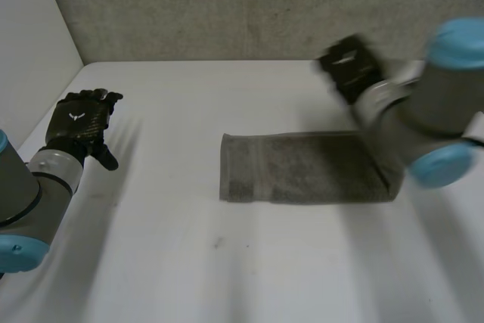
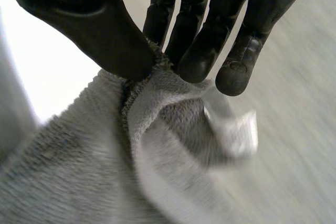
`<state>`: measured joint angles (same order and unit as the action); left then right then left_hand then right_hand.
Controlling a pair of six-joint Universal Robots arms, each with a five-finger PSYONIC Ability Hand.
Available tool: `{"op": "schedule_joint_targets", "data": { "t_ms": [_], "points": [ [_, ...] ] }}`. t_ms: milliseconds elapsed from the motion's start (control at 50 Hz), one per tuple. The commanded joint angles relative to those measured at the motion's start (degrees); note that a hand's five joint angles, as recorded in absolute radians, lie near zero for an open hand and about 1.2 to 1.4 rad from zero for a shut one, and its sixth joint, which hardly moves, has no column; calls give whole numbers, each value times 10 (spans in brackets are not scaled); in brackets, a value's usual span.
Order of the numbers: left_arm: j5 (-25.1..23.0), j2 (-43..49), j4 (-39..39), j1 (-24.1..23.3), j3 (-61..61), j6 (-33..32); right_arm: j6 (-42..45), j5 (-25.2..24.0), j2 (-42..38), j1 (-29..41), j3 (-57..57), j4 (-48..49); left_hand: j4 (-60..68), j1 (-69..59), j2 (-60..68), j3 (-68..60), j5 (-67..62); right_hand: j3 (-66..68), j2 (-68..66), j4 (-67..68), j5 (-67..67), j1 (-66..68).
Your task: Fold the towel.
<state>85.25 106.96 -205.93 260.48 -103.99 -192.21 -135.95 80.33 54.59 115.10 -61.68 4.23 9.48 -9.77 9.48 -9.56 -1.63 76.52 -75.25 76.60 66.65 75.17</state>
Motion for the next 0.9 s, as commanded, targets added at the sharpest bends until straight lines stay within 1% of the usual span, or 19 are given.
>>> {"op": "schedule_joint_targets", "data": {
  "t_ms": [20, 100, 340, 360, 380, 400, 420, 500, 520, 540, 580, 600, 640, 700, 740, 840, 860, 880, 900],
  "points": [
    [0, 0, 0, 3, -1, 0, 8, 7, -71, 150, -17, 32, 5, -2, 5, -4, 16, 35, -48, 34, 33, 48],
    [0, 0, 0, 5, -1, 0, 23, 7, -106, 193, -28, 36, 5, -2, 5, -4, 16, 35, -48, 34, 33, 48],
    [-1, 0, 0, 4, -2, 0, 38, 7, -98, 198, -36, 25, 5, -2, 5, -4, 16, 35, -48, 34, 33, 48],
    [0, 0, 0, 4, -1, 0, 37, 9, -86, 195, -42, 23, 5, -2, 5, -4, 16, -45, 32, -45, -46, -31],
    [0, 0, 0, 4, -1, 0, 37, 9, -86, 195, -42, 23, 5, -2, 5, -4, 16, -45, 33, -46, -47, -32],
    [0, 0, 0, 3, -2, -1, 32, 11, -73, 195, -56, 24, 5, -2, 5, -4, 16, -455, 442, -456, -456, -442],
    [-1, 0, 0, 3, -2, -1, 29, 7, -54, 194, -78, 26, 5, -2, 5, -4, 16, -665, 652, -666, -667, -652],
    [-1, 0, 0, 3, -2, -1, 24, 5, -11, 181, -122, 38, 5, -2, 5, -4, 16, -665, 652, -666, -667, -652],
    [-1, 0, 0, 4, -2, -1, 14, 6, 10, 159, -145, 49, 5, -2, 5, -4, 16, -665, 652, -666, -667, -652],
    [-1, 0, 0, 4, -2, -1, 14, 6, 10, 159, -145, 49, 5, -2, 5, -4, 16, -665, 652, -666, -667, -652],
    [-1, 0, -1, 5, -4, -1, -36, 11, 51, 110, -187, 72, 5, -2, 5, -4, 16, -665, 652, -666, -667, -652],
    [-1, 0, -1, 5, -4, -1, -36, 11, 51, 109, -187, 72, 5, -2, 5, -4, 16, -665, 652, -666, -667, -652],
    [-1, 0, -1, 5, -4, -1, -99, 12, 80, 61, -229, 76, 5, -2, 5, -4, 16, -665, 652, -666, -667, -652],
    [-1, 0, -1, 4, -4, -1, -120, 11, 86, 34, -247, 75, 5, -2, 5, -4, 16, -665, 652, -666, -667, -652],
    [-1, 0, -1, 2, -4, -1, -140, 8, 87, -10, -280, 76, 5, -2, 5, -4, 16, -665, 652, -666, -667, -652],
    [-1, 0, -1, -2, -4, -1, -122, 4, 74, -52, -316, 84, 5, -2, 5, -4, 16, -663, 651, -664, -665, -650],
    [-1, 0, -1, -2, -4, -1, -111, 4, 62, -61, -321, 89, 5, -2, 5, -4, 16, -578, 565, -579, -579, -564],
    [-1, 0, -1, -2, -4, -1, -111, 4, 62, -61, -321, 89, 5, -2, 5, -4, 16, -577, 564, -578, -578, -563],
    [-1, 0, -1, -3, -5, -1, -98, 8, 52, -67, -324, 96, 5, -2, 5, -4, 16, -495, 483, -496, -497, -482]
  ]
}}
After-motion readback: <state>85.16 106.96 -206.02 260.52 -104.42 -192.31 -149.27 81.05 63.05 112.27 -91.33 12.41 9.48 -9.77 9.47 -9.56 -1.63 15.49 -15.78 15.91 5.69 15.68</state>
